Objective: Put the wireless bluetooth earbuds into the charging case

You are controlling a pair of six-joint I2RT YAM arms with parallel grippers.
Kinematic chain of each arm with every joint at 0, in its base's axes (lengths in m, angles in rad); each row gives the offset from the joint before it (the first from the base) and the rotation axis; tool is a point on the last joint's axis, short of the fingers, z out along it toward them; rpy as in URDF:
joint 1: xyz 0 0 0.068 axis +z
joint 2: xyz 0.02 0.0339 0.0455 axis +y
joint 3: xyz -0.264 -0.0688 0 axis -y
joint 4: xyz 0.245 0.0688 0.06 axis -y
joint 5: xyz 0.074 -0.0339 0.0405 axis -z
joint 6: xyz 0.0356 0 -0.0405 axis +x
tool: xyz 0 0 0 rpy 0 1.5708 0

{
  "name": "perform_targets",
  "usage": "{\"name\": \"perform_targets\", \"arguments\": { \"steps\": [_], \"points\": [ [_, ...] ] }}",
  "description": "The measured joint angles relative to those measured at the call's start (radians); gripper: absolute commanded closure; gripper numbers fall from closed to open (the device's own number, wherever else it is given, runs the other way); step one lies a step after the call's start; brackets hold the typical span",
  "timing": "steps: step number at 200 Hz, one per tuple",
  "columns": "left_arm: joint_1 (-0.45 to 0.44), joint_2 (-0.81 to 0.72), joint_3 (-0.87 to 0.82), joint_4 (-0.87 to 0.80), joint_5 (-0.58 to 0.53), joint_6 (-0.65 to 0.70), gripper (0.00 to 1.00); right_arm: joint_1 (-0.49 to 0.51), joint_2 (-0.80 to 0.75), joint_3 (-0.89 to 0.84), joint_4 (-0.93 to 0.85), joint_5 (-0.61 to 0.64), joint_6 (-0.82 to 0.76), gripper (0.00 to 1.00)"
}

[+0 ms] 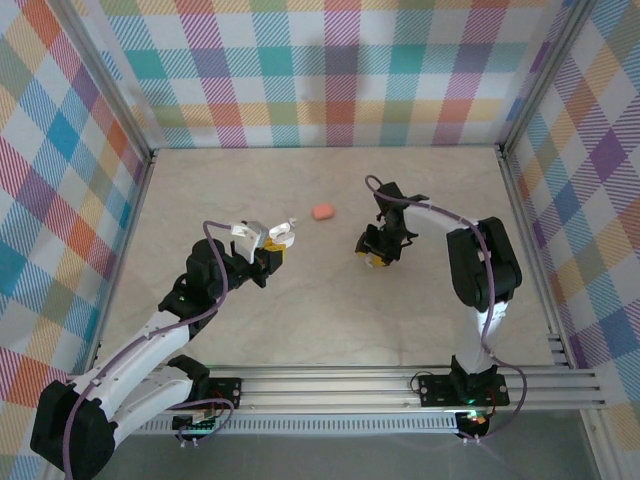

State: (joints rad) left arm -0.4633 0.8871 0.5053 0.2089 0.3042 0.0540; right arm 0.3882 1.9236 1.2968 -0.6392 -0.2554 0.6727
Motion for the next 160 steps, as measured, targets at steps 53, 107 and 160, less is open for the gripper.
{"name": "perform_targets", "arguments": {
  "steps": [53, 107, 160],
  "points": [
    [0.0, 0.002, 0.0, 0.0, 0.001, 0.0, 1.0, -0.087, -0.137, -0.038, 0.034, -0.04, -0.023, 0.65],
    [0.0, -0.004, 0.0, -0.001, 0.001, -0.001, 1.0, -0.126, -0.118, -0.127, 0.09, -0.046, -0.112, 0.77],
    [0.0, -0.017, 0.0, -0.01, 0.001, -0.002, 1.0, -0.109, -0.082, -0.209, 0.192, -0.104, -0.135, 0.8]
  ]
}}
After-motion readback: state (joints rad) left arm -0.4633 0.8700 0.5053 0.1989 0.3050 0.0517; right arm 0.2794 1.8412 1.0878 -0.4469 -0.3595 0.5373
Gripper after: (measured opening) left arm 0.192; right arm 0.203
